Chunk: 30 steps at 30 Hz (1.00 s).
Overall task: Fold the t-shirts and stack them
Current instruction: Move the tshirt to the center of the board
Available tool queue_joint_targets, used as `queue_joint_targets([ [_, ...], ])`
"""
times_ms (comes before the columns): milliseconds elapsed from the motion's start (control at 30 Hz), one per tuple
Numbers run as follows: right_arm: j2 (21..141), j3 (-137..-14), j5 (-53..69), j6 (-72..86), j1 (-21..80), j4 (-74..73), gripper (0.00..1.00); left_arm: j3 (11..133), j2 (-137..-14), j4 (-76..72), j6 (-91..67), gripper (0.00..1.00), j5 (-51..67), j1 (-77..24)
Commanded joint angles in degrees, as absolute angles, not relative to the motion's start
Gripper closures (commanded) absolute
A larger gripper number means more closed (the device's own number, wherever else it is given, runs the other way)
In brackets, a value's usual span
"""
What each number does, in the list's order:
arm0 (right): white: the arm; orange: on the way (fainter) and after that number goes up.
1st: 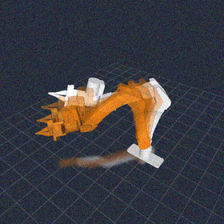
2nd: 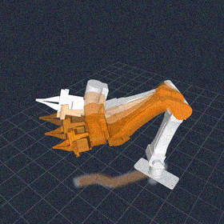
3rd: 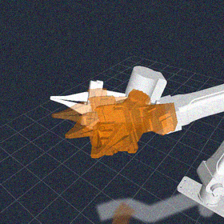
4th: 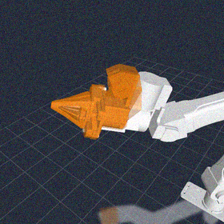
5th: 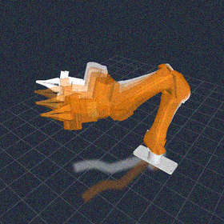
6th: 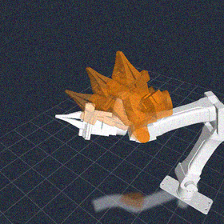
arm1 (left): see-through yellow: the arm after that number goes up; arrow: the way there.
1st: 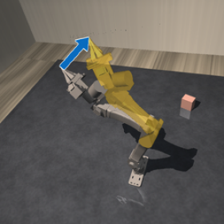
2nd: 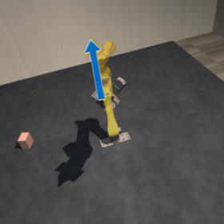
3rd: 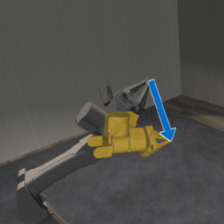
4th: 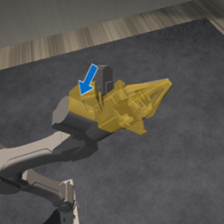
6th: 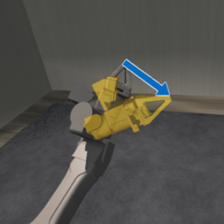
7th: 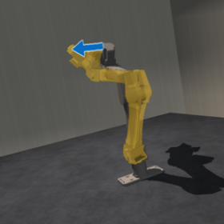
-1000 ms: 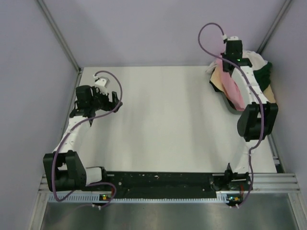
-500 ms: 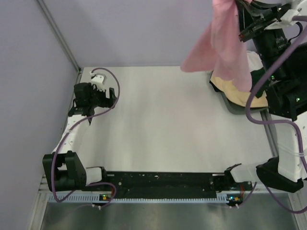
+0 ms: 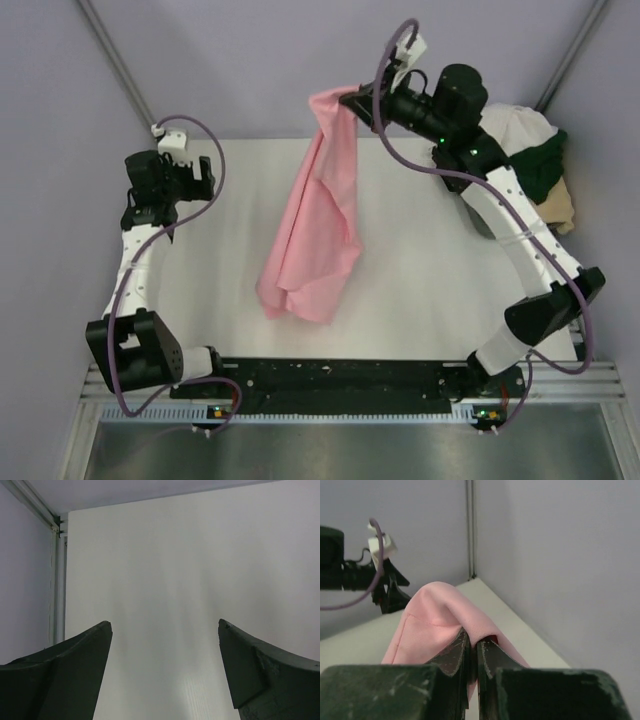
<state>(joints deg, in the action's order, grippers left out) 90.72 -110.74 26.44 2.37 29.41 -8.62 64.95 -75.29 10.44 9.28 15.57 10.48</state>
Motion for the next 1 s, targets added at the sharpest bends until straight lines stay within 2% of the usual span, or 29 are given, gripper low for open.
queue_joint_targets([
  [0,92.97,-104.34,28.31,-5.10,28.22,-5.89,1.00,64.52,-73.57,10.81,9.58,0.10,18.10,10.55],
  [100,100.87,-104.93,22.70,-1.08,25.15,-6.94,1.00,62.06,-72.34,10.55,11.86,0.11,19.77,10.28],
  [233,114.40,-116.59,14.17,8.77,20.66,-15.44,1.00,59.68,-70.76,13.18,16.33,0.15,23.19,9.23],
  [300,121.61,-125.12,9.09,10.19,19.52,-23.33,0.56,57.75,-69.53,14.67,19.84,0.17,25.13,7.83],
  [367,127.50,-132.51,3.02,10.11,18.55,-31.51,0.32,55.56,-68.21,17.47,24.84,0.18,27.76,6.07],
  [400,128.57,-133.93,1.25,9.93,17.94,-34.95,0.28,54.33,-67.59,19.23,28.27,0.18,28.82,5.02],
  [500,124.92,-127.12,-1.93,7.48,17.75,-37.44,0.26,50.46,-66.10,25.12,40.21,0.18,30.50,1.24],
  [600,116.75,-113.60,-0.80,5.28,18.37,-36.83,0.25,45.98,-65.57,27.59,48.32,0.20,30.67,-1.93],
  [667,110.25,-103.67,2.17,0.99,20.90,-34.21,0.25,44.65,-66.26,27.77,50.36,0.25,30.67,-2.72],
  [733,102.25,-90.77,4.91,-5.86,25.37,-28.68,0.25,45.17,-67.67,28.03,50.19,0.29,30.67,-2.72],
  [833,93.54,-74.75,12.36,-17.63,34.42,-21.20,0.25,48.59,-70.65,30.23,46.69,0.29,28.92,-2.55],
  [967,90.00,-61.98,18.10,-27.58,45.06,-11.62,0.27,50.89,-73.56,31.11,43.95,0.28,28.21,-1.41],
])
